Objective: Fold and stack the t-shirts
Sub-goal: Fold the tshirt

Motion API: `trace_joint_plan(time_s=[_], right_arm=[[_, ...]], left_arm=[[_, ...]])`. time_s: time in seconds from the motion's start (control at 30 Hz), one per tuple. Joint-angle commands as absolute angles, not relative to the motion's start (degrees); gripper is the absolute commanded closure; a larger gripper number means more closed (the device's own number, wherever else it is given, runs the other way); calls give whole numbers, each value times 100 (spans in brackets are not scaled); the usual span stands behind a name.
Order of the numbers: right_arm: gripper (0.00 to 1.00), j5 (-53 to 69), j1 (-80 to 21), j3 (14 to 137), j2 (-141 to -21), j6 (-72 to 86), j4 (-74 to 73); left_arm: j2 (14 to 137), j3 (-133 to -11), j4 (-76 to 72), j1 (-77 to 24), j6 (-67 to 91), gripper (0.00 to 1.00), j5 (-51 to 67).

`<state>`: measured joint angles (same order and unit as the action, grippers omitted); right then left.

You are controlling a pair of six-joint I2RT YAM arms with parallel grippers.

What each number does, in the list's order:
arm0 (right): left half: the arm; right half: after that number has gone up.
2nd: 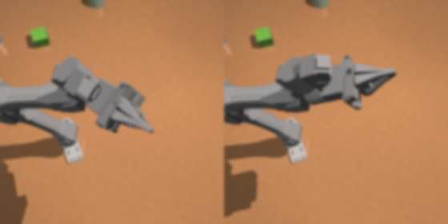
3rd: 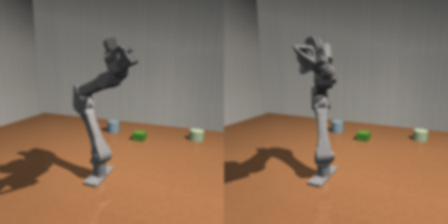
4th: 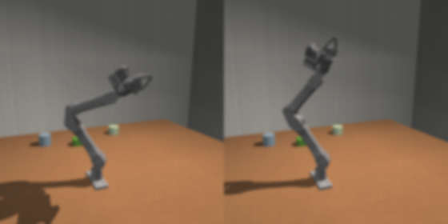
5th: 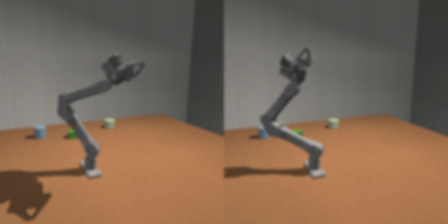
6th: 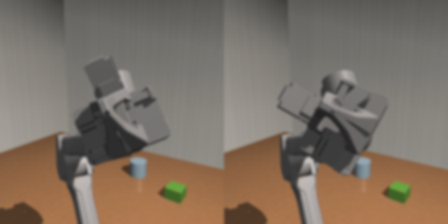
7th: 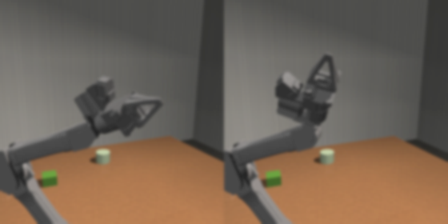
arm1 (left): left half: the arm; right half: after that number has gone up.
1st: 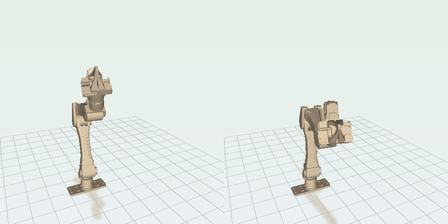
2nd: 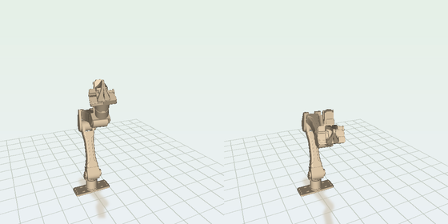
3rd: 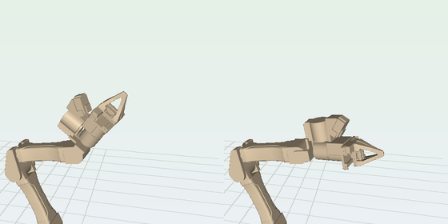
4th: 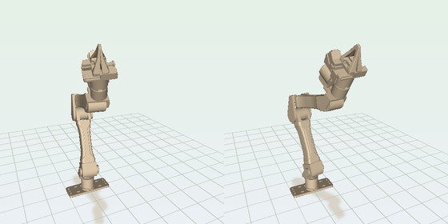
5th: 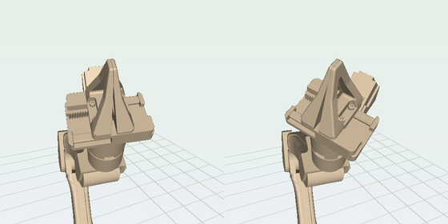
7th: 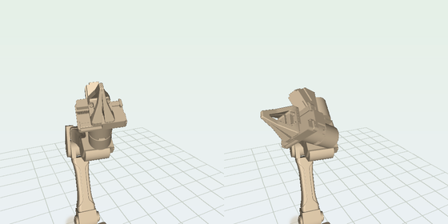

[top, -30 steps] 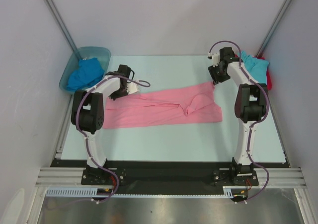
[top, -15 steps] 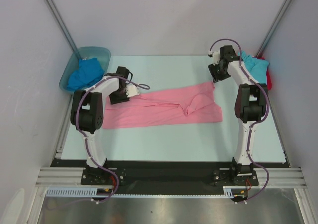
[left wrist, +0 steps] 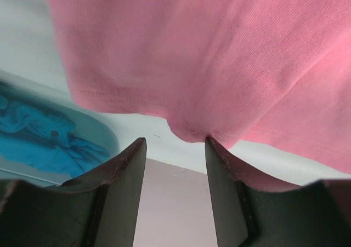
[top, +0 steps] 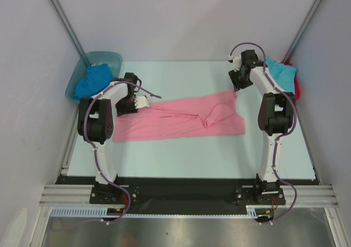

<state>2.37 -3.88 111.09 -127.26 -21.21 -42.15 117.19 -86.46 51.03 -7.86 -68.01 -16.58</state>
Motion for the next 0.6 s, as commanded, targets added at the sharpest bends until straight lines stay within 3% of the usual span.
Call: trace_joint_plan(time_s=[0.0,0.57], right_arm=[[52,150,-431,11285,-12533,-2118,-4184],[52,0,-545,11355,-12621,-2188,-4140]], left_arm=[[11725,-8956,5422,-765,-6952,47,-1442],[11768,-9404,6389,-800,-6917,47,-914]])
